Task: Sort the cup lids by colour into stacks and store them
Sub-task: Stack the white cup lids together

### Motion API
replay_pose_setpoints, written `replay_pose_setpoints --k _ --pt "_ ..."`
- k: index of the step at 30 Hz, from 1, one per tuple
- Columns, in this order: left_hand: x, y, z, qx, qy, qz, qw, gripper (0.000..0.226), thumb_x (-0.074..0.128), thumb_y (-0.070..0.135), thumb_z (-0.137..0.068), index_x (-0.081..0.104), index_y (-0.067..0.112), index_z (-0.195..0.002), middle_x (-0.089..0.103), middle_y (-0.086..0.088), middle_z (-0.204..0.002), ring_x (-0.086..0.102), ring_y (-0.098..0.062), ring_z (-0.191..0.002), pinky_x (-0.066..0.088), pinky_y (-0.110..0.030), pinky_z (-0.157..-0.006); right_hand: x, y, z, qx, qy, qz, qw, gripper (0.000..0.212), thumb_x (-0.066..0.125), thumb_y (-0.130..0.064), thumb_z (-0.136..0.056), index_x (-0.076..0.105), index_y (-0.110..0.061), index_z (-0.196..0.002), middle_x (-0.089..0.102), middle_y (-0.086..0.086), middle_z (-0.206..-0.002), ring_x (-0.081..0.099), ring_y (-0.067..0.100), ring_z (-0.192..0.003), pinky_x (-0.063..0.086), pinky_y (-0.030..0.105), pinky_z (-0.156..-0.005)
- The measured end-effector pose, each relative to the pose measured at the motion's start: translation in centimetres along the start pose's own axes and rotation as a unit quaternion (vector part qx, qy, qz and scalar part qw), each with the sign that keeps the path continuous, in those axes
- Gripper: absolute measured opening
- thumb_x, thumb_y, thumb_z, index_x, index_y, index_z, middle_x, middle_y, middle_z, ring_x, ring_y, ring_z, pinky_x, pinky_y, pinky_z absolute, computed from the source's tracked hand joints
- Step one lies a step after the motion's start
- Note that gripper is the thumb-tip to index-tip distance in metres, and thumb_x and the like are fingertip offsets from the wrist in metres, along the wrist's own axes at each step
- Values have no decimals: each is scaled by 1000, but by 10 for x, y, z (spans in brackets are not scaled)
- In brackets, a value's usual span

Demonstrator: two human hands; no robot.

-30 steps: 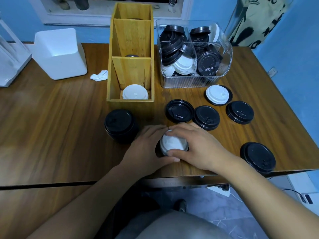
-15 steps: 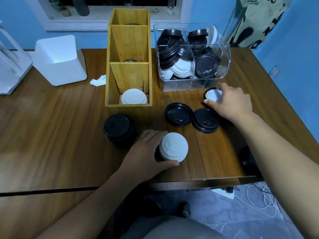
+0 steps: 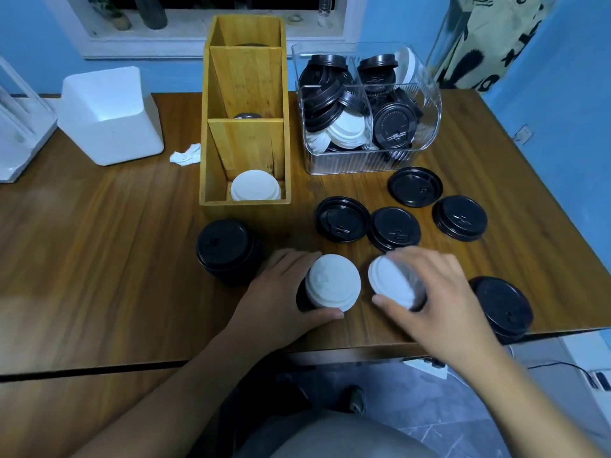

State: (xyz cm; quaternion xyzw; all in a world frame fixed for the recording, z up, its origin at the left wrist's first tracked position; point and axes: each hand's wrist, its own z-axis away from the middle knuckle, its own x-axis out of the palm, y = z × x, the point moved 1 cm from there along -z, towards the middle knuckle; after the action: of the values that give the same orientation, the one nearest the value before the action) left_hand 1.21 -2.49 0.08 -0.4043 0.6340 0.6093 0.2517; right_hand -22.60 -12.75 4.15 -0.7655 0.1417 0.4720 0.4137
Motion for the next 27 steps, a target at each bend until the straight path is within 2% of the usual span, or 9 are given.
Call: replay_pose_setpoints --k 4,6,12,15,19,21,23,25,27 --pt "-1 0 1 6 1 -1 1000 93 69 78 -71 49 24 -145 52 12 -140 36 -3 -134 34 -25 -106 15 6 12 17 -28 198 980 74 55 -81 -80 60 -24 -128 56 -4 -116 49 25 -95 49 43 -71" --pt "-1 2 1 6 1 0 1000 94 67 79 -71 50 24 -145 53 12 -140 37 -5 -134 35 -27 -106 8 7 11 31 -46 220 974 84 46 -88 -78 54 -28 -136 53 -5 -118 49 23 -99 49 43 -74" --pt "-1 2 1 7 5 -2 1000 95 68 79 -70 52 22 -144 55 11 -139 38 -5 -135 34 -26 -106 -23 15 2 -17 -233 -15 972 78 79 -27 -81 42 -43 -148 34 -29 -150 23 -3 -142 30 30 -118" --pt "-1 2 1 6 2 -2 1000 95 69 78 -71 51 22 -145 54 11 -139 37 -5 -135 34 -27 -107 -20 13 -4 3 -209 106 972 66 68 -62 -83 44 -46 -142 46 -26 -132 43 7 -125 46 31 -99" --pt "-1 2 1 5 0 -3 1000 95 67 80 -71 50 24 -146 53 12 -140 37 -5 -136 37 -30 -109 -14 12 0 35 -132 234 963 101 24 -100 -68 40 -37 -146 48 -11 -118 49 16 -108 52 37 -85" --pt "-2 3 0 6 0 -3 1000 95 67 80 -71 50 23 -145 53 11 -140 36 -4 -135 35 -28 -108 -15 19 6 10 -160 123 979 94 48 -90 -73 31 -41 -152 40 -19 -134 39 9 -122 48 38 -98" --pt "-2 2 0 8 1 -7 1000 96 67 80 -71 50 23 -146 54 11 -140 36 -4 -135 33 -26 -107 -17 23 7 -23 -214 33 976 89 76 -54 -80 29 -43 -155 24 -28 -154 22 2 -141 34 36 -114" --pt "-1 1 0 6 -2 -8 1000 96 66 81 -71 49 23 -146 53 12 -140 36 -5 -136 34 -26 -107 -15 24 5 -48 -242 9 969 88 80 -31 -82 32 -42 -154 23 -27 -159 16 0 -145 25 30 -118" --pt "-1 1 0 7 -1 -9 1000 96 67 80 -71 49 24 -146 54 12 -141 37 -5 -135 35 -27 -107 -11 23 3 -44 -233 14 971 84 80 -34 -82 36 -42 -153 32 -29 -150 24 0 -136 30 28 -116"
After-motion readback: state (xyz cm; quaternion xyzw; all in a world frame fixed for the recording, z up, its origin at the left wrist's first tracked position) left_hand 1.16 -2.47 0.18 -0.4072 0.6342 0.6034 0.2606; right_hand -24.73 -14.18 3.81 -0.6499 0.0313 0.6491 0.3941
